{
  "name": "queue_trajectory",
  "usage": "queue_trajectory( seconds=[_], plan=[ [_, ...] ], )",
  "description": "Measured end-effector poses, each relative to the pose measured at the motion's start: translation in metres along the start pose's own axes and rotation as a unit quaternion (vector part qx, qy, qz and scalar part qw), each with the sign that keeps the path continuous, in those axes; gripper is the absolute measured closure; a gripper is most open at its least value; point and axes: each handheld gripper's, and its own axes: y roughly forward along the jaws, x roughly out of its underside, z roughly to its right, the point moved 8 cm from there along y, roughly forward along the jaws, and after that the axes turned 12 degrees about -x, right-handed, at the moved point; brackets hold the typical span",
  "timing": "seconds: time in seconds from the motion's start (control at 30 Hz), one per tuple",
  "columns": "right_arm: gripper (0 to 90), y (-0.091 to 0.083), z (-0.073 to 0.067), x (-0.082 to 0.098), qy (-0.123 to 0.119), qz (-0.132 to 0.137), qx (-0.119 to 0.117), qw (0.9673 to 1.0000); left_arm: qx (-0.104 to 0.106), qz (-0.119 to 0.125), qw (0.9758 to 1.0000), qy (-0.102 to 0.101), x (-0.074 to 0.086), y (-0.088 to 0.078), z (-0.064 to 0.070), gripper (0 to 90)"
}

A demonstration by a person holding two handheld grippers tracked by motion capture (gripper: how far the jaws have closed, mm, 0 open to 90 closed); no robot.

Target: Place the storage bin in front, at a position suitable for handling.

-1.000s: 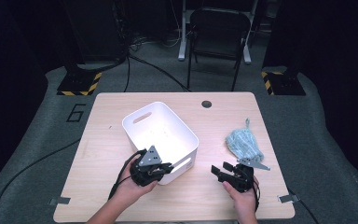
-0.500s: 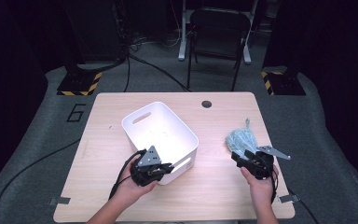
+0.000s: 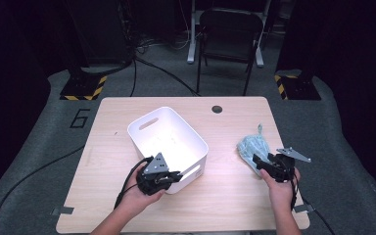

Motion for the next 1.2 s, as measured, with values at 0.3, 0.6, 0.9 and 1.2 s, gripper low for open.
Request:
queue_trajectory(
  seconds=[0.3, 0.6, 0.9, 1.2],
  plan=[
    [31.1, 0.005, 0.021, -0.004, 0.003, -0.004, 0.033, 0.9994, 0.001, -0.003, 1.0, 0.0, 0.0, 0.0, 0.0, 83.5],
    [29.9, 0.011, 0.039, -0.001, 0.008, -0.016, 0.06, 0.998, 0.001, -0.003, 1.0, 0.001, 0.0, 0.0, -0.001, 83.4],
    [31.2, 0.027, 0.042, 0.005, 0.012, -0.04, 0.045, 0.9981, 0.003, -0.002, 1.0, -0.002, 0.0, 0.0, -0.001, 83.4],
    [38.6, 0.032, 0.044, 0.016, 0.01, -0.068, 0.056, 0.996, 0.006, 0.0, 1.0, -0.006, 0.0, 0.0, -0.001, 83.3]
  ],
)
